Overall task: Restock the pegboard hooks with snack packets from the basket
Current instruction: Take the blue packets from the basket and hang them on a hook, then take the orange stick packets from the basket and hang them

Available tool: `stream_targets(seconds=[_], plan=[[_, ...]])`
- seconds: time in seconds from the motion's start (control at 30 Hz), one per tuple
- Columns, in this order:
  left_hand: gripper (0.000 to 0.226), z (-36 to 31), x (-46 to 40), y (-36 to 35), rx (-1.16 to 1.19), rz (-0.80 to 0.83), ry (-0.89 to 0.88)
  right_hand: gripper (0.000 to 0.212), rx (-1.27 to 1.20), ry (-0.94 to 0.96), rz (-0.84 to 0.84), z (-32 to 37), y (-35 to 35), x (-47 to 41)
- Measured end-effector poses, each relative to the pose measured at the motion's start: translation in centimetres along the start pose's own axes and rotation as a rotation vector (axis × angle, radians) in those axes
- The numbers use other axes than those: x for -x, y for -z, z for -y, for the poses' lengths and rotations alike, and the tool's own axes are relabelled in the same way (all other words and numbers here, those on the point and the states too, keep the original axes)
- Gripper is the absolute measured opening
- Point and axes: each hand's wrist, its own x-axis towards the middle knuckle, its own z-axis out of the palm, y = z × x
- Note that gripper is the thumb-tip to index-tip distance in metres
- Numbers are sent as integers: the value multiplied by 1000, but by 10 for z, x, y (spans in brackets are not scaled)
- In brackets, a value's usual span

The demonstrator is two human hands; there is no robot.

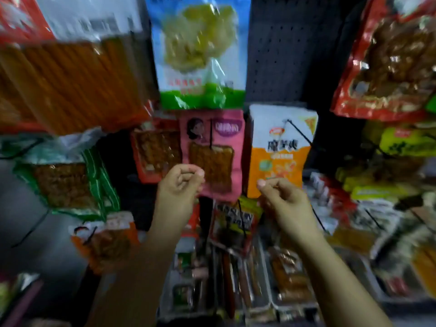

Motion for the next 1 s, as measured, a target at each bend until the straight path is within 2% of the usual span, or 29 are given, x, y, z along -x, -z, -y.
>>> stream_targets(seconds=[0.13, 0.3, 0.53, 0.63, 0.7, 0.77, 0.9, 0.97, 1.0], plan=[[19, 35, 70, -34, -40, 224, 52, 22, 11, -184, -113, -55, 54, 84], [21, 104, 146, -94, -96, 478, 265, 23, 99, -439, -278, -125, 125, 176], [27, 245, 259, -213, -132, 739, 556, 20, 148, -838, -423, -268, 236, 268], [28, 322, 317, -269, -230, 799, 680, 25, 227, -1019, -361, -357, 280, 308], [13, 380, 356, -304, -294, 842, 768, 26, 238, -1159, -275, -422, 305, 335], [12, 443, 393, -335, -331, 857, 874, 24, 250, -1272, -195, -487, 326, 358], [24, 556, 444, -389, -424, 846, 997, 23, 401, -1314, -83, -606, 353, 394], [24, 605, 458, -414, -446, 860, 1031, 14, 477, -1313, 14, -659, 360, 402], [24, 628, 462, -424, -459, 850, 1046, 17, 505, -1309, 59, -684, 362, 404]])
